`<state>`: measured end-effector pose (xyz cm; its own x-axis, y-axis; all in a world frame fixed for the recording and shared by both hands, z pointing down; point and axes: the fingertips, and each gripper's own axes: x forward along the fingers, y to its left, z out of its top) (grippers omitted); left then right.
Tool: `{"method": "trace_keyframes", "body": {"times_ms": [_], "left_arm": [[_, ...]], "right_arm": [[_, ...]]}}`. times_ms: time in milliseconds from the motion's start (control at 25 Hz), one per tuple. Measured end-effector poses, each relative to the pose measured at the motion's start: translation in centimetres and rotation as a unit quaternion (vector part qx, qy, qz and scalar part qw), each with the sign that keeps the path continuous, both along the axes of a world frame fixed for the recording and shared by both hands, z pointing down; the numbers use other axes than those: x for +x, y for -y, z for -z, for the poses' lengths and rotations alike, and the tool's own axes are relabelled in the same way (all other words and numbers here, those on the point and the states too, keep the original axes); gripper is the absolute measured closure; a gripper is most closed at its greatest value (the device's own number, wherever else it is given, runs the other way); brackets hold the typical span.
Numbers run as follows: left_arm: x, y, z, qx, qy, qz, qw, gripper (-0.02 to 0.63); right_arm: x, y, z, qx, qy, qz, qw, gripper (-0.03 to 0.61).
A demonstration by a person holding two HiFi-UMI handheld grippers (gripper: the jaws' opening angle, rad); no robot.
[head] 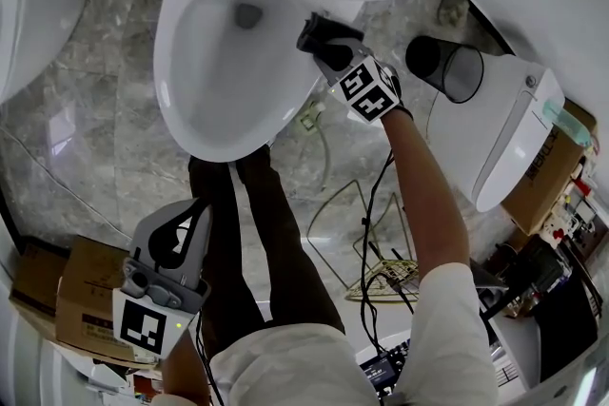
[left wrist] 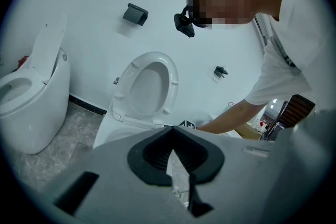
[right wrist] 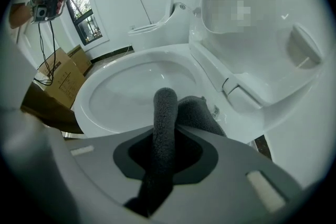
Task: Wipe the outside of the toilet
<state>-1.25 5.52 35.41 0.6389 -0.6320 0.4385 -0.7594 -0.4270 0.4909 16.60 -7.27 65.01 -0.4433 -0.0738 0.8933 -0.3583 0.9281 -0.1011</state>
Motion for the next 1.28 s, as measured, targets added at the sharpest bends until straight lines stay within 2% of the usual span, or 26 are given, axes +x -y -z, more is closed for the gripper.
{"method": "trace_keyframes", "body": {"times_ms": [520,1280], "left_arm": [[-0.6,-0.9,0.2,0.005,0.0,0.002,1.0,0.615],[-2.4,-2.3,0.2,0.007,0.008,0.008,0.9999,0.615]], "right_arm": [[-1.2,-4.5,0.1,-0.019,0.03,-0.029,0.999,0.515],[-2.1,-7.6,0.3,-0.025,0.03,-0.038,0.999,0.515]]}}
